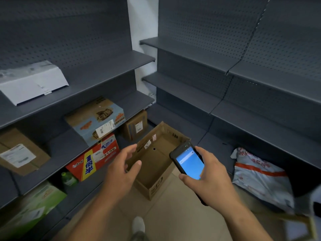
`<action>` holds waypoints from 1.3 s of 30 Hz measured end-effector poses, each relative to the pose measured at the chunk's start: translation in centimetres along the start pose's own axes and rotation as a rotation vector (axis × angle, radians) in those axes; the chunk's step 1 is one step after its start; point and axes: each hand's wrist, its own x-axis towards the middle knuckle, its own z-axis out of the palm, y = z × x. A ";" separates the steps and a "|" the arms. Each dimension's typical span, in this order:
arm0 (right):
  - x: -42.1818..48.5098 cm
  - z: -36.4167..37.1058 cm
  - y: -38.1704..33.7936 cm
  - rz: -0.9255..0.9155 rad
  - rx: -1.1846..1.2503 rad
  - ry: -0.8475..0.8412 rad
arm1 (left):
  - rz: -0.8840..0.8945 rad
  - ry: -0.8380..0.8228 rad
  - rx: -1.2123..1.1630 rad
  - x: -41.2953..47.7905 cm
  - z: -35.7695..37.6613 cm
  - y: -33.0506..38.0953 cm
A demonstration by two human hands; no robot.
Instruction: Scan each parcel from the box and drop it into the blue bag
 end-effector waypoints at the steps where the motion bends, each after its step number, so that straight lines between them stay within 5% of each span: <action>1: 1.3 0.4 -0.2 0.004 -0.008 0.000 | 0.001 -0.008 -0.004 1.3 -0.1 -0.5; 21: 31.4 7.6 -9.9 -0.018 -0.018 -0.039 | -0.026 0.018 0.092 30.1 -8.3 -7.7; 39: 68.6 19.0 -3.5 -0.265 0.059 -0.386 | -0.470 0.354 0.294 48.0 -0.4 -13.0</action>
